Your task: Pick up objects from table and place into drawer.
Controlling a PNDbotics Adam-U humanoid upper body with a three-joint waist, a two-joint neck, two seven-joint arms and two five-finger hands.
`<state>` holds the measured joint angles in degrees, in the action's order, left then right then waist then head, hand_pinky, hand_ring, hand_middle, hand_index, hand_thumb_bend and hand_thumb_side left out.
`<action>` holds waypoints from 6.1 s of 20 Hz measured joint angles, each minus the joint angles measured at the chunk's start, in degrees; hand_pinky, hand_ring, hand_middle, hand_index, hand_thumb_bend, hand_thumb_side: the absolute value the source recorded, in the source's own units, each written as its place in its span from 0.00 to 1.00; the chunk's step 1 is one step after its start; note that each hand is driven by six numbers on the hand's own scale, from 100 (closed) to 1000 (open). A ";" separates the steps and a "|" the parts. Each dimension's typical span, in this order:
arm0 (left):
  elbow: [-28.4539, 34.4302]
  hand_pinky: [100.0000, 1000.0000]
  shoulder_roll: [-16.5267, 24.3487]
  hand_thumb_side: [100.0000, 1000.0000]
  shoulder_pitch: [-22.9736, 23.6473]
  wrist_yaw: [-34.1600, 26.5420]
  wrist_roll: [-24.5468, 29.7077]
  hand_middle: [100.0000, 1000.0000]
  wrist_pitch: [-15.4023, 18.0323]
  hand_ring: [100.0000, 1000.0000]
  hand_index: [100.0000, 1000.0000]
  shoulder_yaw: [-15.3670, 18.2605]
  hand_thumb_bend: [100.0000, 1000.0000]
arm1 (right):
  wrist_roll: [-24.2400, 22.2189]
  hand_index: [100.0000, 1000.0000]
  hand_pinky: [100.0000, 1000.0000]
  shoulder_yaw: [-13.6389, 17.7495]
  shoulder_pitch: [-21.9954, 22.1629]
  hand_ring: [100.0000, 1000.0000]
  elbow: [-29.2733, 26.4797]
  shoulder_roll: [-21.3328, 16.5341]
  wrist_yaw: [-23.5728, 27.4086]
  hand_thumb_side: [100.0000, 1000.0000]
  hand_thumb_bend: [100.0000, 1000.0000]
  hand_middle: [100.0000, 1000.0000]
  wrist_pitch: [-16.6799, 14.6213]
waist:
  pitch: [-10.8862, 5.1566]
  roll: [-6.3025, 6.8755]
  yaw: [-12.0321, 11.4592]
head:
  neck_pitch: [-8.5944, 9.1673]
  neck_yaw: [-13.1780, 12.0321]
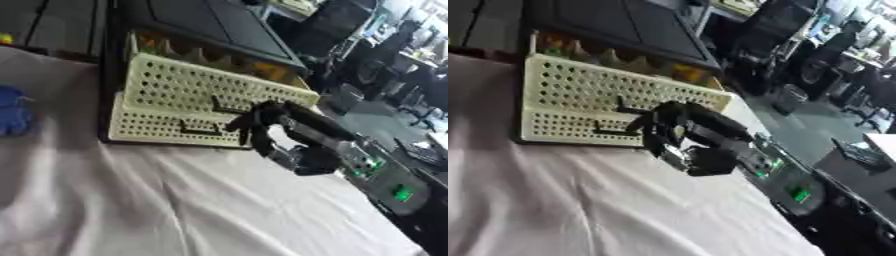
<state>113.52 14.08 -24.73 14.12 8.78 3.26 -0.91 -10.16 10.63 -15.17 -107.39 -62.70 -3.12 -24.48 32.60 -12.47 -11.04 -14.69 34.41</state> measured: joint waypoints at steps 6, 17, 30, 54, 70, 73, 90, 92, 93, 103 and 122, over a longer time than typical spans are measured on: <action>0.00 0.39 0.00 1.00 -0.05 0.09 0.25 0.55 0.25 0.50 0.96 -0.01 0.06 | 0.24 0.82 0.19 0.37 -0.23 0.37 2.79 0.01 0.22 1.00 0.00 0.52 -1.08 | 0.78 -0.35 -0.60 | 1.27 0.29; 0.77 0.39 0.01 1.00 -0.18 0.81 0.98 0.55 0.54 0.50 0.96 -0.09 0.05 | 0.87 0.82 0.19 1.02 -0.22 0.37 4.12 0.44 3.04 1.00 0.00 0.53 -3.57 | 2.17 -0.35 -1.12 | 2.73 0.89; 1.40 0.39 0.01 1.00 -0.27 1.06 2.01 0.55 -0.01 0.50 0.96 -0.10 0.06 | 5.44 0.81 0.20 2.22 -0.14 0.35 3.54 0.39 6.75 1.00 0.00 0.50 -6.42 | 2.32 -0.64 -0.64 | 2.70 1.55; 2.12 0.39 -0.55 1.00 -0.56 1.56 2.87 0.55 -0.13 0.50 0.96 -0.16 0.05 | 2.67 0.94 0.54 2.44 0.33 0.73 4.31 0.87 8.82 1.00 0.00 0.84 -11.77 | 3.51 -0.50 -1.39 | 2.79 4.12; 2.32 0.40 -1.01 1.00 -0.70 1.56 3.28 0.55 -0.30 0.49 0.96 0.04 0.05 | 2.32 0.93 0.78 2.87 2.22 0.87 4.27 1.03 9.69 1.00 0.00 0.89 -13.72 | 4.04 -0.43 -1.71 | 3.81 4.77; 2.54 0.40 -1.28 1.00 -1.00 1.63 3.23 0.55 -0.25 0.49 0.96 0.05 0.05 | 2.63 0.94 0.81 3.53 2.53 0.88 4.30 1.03 9.68 1.00 0.00 0.90 -14.28 | 4.71 -0.31 -2.20 | 4.35 4.86; 2.89 0.40 -1.48 1.00 -0.84 2.10 3.25 0.55 -0.29 0.49 0.96 0.40 0.05 | 7.24 0.82 0.67 5.79 3.15 0.67 4.68 0.95 13.26 1.00 0.00 0.62 -18.71 | 4.54 -0.33 -1.63 | 4.95 5.57; 3.01 0.39 -1.48 1.00 -0.58 2.21 3.11 0.55 -0.09 0.49 0.96 0.48 0.04 | 7.28 0.84 0.69 5.80 3.44 0.71 4.64 0.95 12.56 1.00 0.00 0.66 -19.06 | 4.90 -0.32 -1.69 | 5.73 5.58; 3.34 0.39 -1.48 1.00 -0.53 2.39 2.92 0.55 0.12 0.49 0.96 0.55 0.04 | 7.35 0.84 0.70 5.87 3.48 0.73 4.60 0.96 12.28 1.00 0.00 0.68 -19.35 | 5.43 -0.26 -1.93 | 6.16 5.56; 4.39 0.40 -2.51 1.00 -0.20 4.03 2.18 0.55 1.34 0.49 0.97 0.71 0.03 | 5.99 0.94 0.86 5.95 3.37 0.88 4.72 1.46 12.74 1.00 0.00 0.85 -21.62 | 6.82 0.10 -3.08 | 7.99 5.98; 4.12 0.40 -2.81 1.00 0.01 3.45 3.01 0.55 0.93 0.49 0.96 0.69 0.04 | 14.96 0.99 0.91 8.43 4.53 0.90 10.26 0.51 19.52 1.00 0.00 0.91 -25.31 | 5.84 -0.17 -3.03 | 5.49 9.09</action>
<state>117.64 11.28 -24.72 17.57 11.80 4.18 -0.22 4.80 19.05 -10.64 -97.13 -62.19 16.41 -49.79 38.43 -12.64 -14.08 -9.20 43.51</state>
